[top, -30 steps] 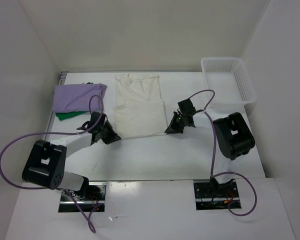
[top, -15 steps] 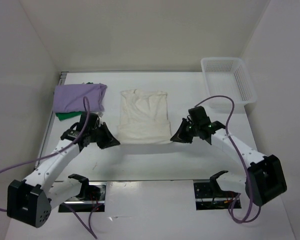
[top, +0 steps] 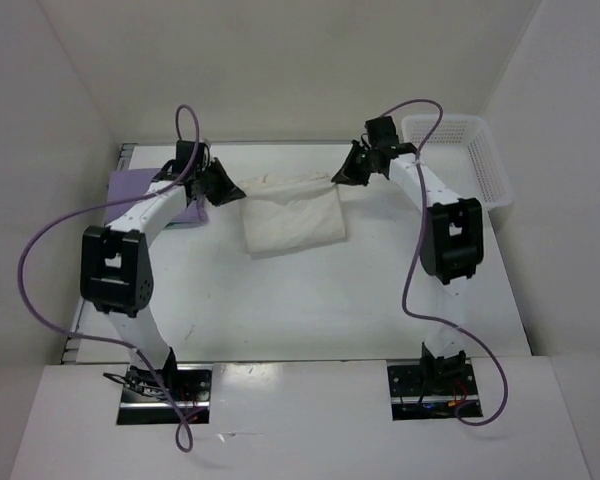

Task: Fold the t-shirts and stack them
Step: Fold the long partially folded tshirt into a neat square

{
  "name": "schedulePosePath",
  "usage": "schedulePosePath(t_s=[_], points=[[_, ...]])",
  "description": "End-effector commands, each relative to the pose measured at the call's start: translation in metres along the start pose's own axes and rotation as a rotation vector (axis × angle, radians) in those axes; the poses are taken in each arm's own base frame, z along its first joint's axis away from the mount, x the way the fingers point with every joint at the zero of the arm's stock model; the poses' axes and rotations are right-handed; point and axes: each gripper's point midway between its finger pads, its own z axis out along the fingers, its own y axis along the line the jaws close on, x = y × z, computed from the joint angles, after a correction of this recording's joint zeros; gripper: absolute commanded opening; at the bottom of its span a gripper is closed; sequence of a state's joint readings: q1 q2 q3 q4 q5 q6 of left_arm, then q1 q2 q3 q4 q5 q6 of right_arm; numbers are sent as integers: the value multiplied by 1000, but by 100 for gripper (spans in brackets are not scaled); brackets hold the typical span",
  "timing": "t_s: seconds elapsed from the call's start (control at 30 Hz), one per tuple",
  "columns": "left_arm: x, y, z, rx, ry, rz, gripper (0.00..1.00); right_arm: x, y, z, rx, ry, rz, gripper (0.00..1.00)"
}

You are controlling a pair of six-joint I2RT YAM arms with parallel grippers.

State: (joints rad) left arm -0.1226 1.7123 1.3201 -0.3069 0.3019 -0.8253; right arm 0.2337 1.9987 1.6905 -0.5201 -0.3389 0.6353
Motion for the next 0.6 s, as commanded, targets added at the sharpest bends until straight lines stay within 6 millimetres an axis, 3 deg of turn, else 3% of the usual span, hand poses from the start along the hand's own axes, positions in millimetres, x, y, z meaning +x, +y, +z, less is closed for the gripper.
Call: schedulePosePath(t_s=[0.0,0.03,0.07,0.1,0.13,0.17,0.27,0.3,0.33,0.43,0.5,0.53,0.57], points=[[-40,0,37,1,-71,46,0,-36,-18,29,33,-15,-30,0],[-64,-10,39,13,-117,53,0,-58,-2,29,2,-57,-58,0],[-67,2,59,-18,-115,45,0,-62,-10,36,18,-46,-53,0],[-77,5,64,-16,-131,41,0,-58,-23,60,31,-9,-40,0],[-82,5,70,-18,-144,30,0,-74,-10,60,5,-46,-57,0],[-95,8,79,-22,-167,28,0,-77,-12,67,5,-47,-57,0],[-107,21,100,-43,-187,-9,0,-93,-20,94,3,-59,-44,0],[-123,13,100,-37,-230,-11,0,-114,-3,82,-42,-106,-63,0],[-125,13,104,-40,-227,-12,0,-105,-14,102,-50,-68,-42,0],[-141,29,109,-79,-280,-58,1,-112,-1,109,-125,-88,-9,5],[-158,27,103,-61,-346,-79,18,-123,13,102,-164,-122,-18,12],[-162,30,101,-61,-353,-108,31,-123,14,102,-165,-121,-6,34],[-173,30,100,-53,-359,-114,48,-123,14,102,-165,-121,-6,43]])
